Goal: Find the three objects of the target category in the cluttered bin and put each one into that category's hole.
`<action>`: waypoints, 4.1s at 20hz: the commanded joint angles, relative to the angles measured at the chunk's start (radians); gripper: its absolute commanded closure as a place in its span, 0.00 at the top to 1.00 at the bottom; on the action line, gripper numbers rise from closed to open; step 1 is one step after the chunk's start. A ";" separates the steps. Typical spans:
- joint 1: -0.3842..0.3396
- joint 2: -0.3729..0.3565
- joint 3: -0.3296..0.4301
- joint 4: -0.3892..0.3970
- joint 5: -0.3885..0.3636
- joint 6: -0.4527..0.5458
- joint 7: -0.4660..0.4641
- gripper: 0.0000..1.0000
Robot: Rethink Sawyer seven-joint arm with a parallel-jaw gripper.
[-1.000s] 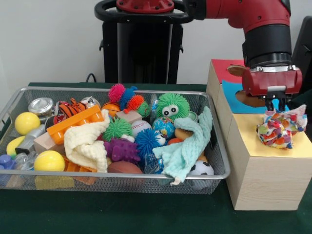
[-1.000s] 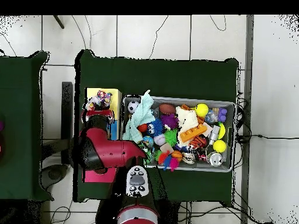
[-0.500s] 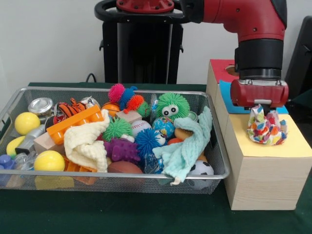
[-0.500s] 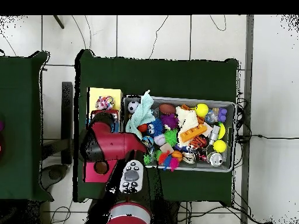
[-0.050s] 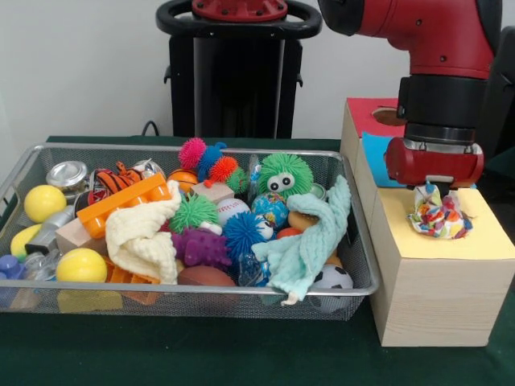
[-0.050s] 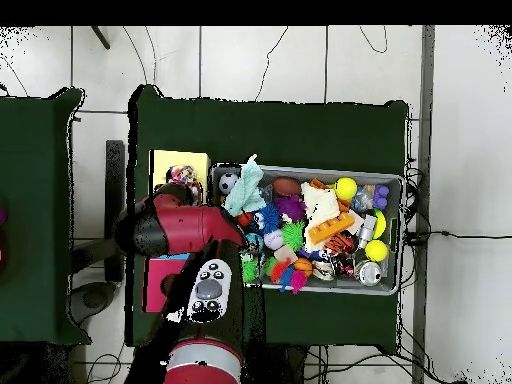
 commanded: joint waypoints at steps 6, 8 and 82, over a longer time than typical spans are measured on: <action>-0.105 0.120 -0.022 0.032 -0.080 0.293 0.010 0.00; -0.116 0.117 -0.007 0.039 -0.081 0.300 0.002 0.00; -0.203 0.103 0.095 0.048 -0.107 0.470 -0.004 1.00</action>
